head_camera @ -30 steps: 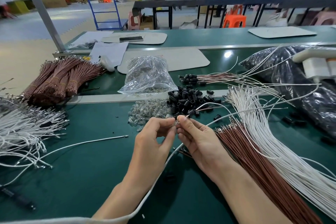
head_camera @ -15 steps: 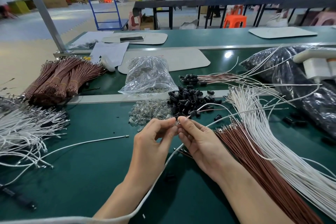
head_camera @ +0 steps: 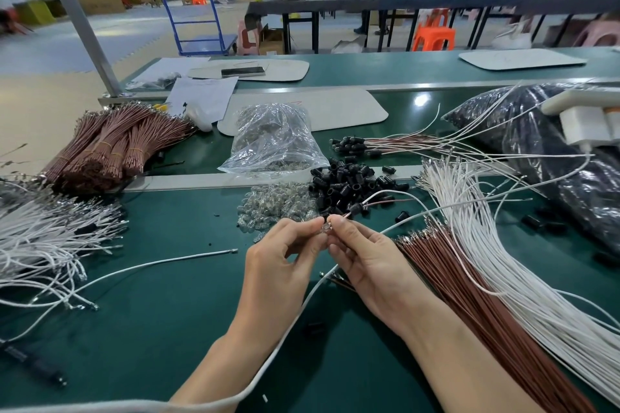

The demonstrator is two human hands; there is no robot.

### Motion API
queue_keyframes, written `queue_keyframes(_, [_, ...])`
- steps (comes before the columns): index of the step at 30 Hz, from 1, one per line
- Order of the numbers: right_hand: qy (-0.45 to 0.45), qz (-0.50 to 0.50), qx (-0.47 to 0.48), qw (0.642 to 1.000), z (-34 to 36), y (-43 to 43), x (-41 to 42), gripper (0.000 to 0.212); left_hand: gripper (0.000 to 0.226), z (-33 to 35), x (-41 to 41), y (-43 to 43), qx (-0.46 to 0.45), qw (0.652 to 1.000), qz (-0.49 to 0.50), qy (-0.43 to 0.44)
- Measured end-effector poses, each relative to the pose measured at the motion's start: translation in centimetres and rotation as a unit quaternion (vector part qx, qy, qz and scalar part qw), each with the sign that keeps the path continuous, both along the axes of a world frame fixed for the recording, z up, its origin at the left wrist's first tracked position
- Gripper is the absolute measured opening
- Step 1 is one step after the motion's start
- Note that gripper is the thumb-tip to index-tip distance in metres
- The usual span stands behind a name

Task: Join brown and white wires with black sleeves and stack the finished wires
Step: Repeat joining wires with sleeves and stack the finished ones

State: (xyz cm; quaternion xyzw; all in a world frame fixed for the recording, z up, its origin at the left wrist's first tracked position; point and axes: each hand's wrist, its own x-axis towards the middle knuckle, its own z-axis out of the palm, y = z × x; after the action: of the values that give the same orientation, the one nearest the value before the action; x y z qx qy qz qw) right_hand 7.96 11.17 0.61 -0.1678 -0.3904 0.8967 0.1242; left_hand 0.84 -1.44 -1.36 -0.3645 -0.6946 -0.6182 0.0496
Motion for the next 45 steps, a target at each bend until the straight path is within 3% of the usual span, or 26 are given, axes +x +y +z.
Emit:
queue_keyframes(8, [0.014, 0.007, -0.003, 1.000, -0.1, 0.0, -0.1, 0.025, 0.024, 0.4, 0.3, 0.2, -0.019, 0.999, 0.022, 0.041])
queue_keyframes(21, [0.030, 0.007, -0.030, 0.999, 0.1, -0.9, -0.2, 0.017, 0.015, 1.1, 0.5, -0.5, -0.082, 0.984, 0.056, 0.145])
queue_keyframes(32, [-0.009, 0.016, 0.013, 1.000, 0.4, -1.2, -0.3, 0.046, 0.022, 1.0, -0.2, -0.8, -0.089, 0.973, 0.099, 0.189])
queue_keyframes(39, [-0.006, 0.008, 0.030, 0.999, 0.4, -1.0, -0.1, 0.019, 0.018, 1.1, 0.0, -0.7, -0.083, 0.973, 0.088, 0.198])
queue_keyframes(45, [0.005, -0.013, 0.006, 1.000, 0.0, -1.5, -0.3, 0.014, 0.016, 1.0, 0.1, -0.6, -0.079, 0.978, 0.086, 0.173])
